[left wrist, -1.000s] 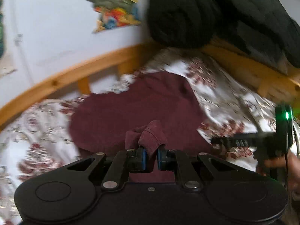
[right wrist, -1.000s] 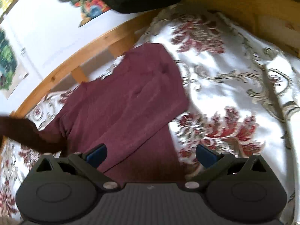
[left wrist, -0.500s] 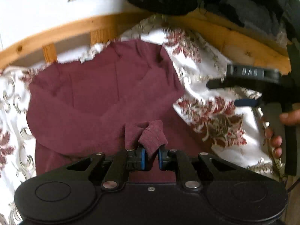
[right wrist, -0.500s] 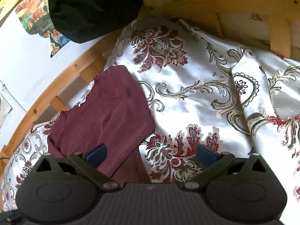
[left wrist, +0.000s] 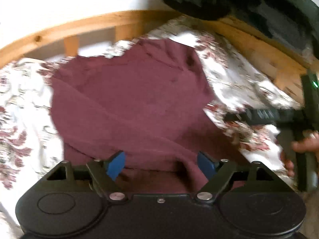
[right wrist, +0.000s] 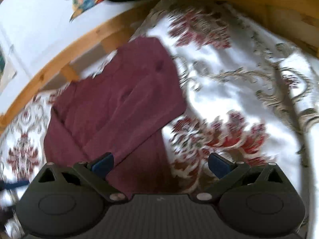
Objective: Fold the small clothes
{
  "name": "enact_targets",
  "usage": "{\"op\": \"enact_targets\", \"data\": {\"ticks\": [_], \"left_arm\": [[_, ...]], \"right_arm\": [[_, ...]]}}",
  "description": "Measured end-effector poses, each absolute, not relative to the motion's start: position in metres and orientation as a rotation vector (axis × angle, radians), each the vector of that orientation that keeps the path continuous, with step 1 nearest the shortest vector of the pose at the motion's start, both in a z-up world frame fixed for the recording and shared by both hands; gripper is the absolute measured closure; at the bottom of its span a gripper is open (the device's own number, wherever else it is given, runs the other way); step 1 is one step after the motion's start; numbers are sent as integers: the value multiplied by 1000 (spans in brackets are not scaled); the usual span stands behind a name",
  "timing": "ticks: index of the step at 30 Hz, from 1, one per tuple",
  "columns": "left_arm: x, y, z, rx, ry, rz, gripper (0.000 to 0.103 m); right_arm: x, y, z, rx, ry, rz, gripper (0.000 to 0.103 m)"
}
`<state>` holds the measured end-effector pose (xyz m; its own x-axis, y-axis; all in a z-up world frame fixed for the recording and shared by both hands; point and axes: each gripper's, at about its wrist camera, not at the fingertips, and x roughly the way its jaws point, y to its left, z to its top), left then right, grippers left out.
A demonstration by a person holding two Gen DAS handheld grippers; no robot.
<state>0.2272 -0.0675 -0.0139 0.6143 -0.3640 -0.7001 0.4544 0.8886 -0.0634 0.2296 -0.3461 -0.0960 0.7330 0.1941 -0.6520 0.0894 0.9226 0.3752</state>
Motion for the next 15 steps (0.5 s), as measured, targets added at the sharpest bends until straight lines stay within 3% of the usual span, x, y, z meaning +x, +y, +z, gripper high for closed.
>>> {"op": "enact_targets", "data": {"ticks": [5, 7, 9, 12, 15], "left_arm": [[263, -18, -21, 39, 790, -234, 20], [282, 8, -29, -70, 777, -191, 32], [301, 31, -41, -187, 775, -186, 51], [324, 50, -58, -324, 777, -203, 64], [342, 55, -72, -407, 786, -206, 66]], "right_arm": [[232, -309, -104, 258, 789, 138, 0], [232, -298, -106, 218, 794, 159, 0], [233, -290, -107, 191, 798, 170, 0], [233, -285, -108, 186, 801, 178, 0], [236, -282, -111, 192, 815, 179, 0]]}}
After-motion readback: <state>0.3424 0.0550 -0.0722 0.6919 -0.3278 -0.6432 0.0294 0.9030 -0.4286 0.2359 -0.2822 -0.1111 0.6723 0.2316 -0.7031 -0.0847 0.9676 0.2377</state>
